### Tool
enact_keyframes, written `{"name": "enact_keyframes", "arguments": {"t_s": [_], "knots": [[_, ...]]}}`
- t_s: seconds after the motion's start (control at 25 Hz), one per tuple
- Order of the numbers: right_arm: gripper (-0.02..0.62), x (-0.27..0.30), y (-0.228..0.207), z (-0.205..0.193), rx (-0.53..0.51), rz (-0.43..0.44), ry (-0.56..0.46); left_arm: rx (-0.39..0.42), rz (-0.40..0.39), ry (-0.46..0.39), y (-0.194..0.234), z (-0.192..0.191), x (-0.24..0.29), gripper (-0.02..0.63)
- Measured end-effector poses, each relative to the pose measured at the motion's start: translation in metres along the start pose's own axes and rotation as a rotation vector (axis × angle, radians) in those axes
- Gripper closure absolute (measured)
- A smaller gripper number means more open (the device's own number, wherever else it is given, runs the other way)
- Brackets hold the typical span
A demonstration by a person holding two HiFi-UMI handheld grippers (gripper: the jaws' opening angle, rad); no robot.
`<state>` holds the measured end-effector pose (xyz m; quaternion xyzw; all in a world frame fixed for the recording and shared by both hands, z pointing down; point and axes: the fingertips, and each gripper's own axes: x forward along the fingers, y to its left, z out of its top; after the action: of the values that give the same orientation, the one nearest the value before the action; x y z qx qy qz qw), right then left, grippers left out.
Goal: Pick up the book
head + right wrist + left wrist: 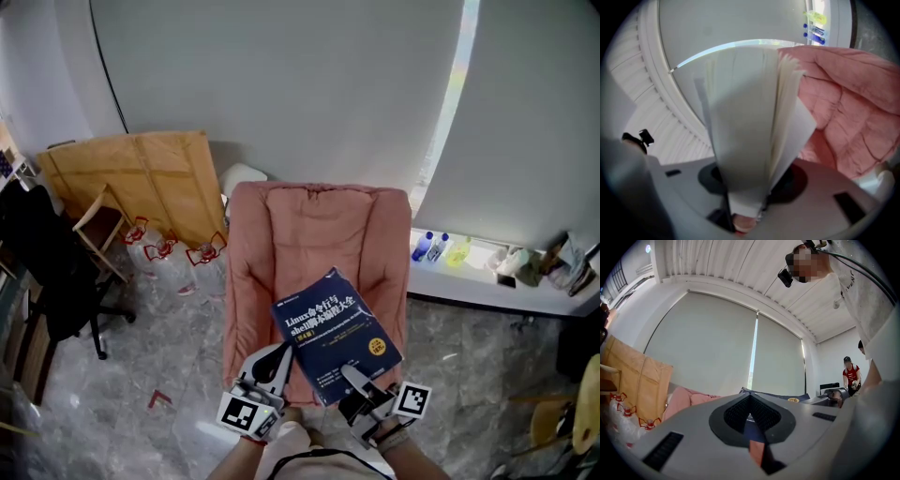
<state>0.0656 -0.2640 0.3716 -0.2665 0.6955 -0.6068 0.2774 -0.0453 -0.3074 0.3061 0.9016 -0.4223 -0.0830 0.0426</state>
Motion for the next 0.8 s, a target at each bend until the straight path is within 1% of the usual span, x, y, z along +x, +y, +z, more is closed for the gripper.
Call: {"name": "enact_keyframes", "arguments": {"t_s": [0.2, 0.56, 0.8], "knots": [[0.417, 0.003, 0.006, 0.005, 0.02, -0.003, -0.021, 0.003, -0.005, 0.002, 0.003, 0.0, 0.001, 0.594], [0.417, 0.012, 0.018, 0.011, -0.003, 0.022, -0.042, -0.006, -0.033, 0.012, 0.003, -0.004, 0.002, 0.593], [0.417, 0.018, 0.018, 0.011, -0.008, 0.017, -0.052, -0.015, -0.041, 0.01, 0.007, -0.003, 0.004, 0.593]]}}
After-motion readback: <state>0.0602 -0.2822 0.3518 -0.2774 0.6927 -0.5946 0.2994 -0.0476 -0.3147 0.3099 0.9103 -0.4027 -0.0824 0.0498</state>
